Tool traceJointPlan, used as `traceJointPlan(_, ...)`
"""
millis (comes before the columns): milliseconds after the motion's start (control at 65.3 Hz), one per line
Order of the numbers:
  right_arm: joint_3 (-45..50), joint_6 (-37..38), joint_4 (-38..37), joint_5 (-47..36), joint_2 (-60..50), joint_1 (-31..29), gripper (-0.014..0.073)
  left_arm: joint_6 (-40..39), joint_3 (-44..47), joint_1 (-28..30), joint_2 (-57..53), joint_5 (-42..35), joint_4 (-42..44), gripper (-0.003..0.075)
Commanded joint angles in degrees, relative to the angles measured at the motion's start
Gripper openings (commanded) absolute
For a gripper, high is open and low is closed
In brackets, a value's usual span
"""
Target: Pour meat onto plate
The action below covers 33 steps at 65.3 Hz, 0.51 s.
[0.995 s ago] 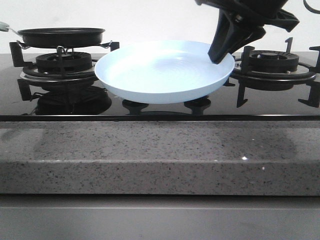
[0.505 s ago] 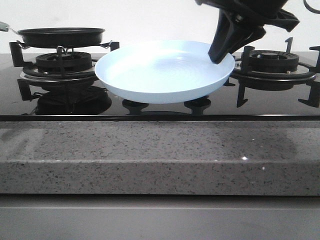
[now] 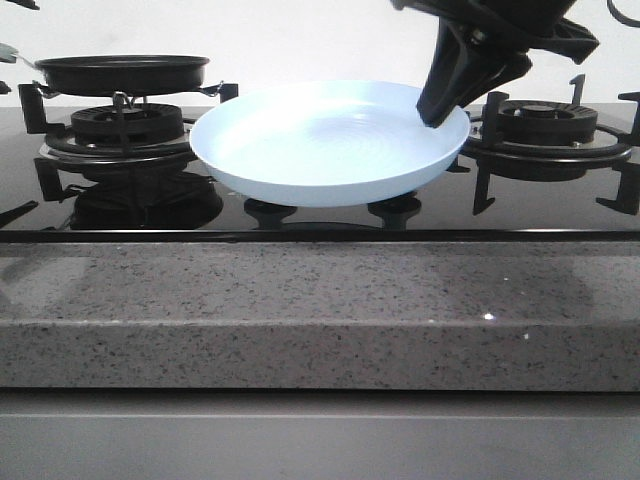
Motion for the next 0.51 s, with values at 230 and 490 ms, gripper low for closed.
traceJointPlan(230, -1.34, -0.58, 1.47, -2.8, -2.34, 0.01, -0.0113, 0.36, -1.94, -0.23, -2.74, 0.81, -3.21, 0.0491)
traceJointPlan(490, -1.34, -0.58, 1.47, -2.8, -2.34, 0.01, -0.0113, 0.36, -1.94, -0.23, -2.74, 0.51, -3.21, 0.0267)
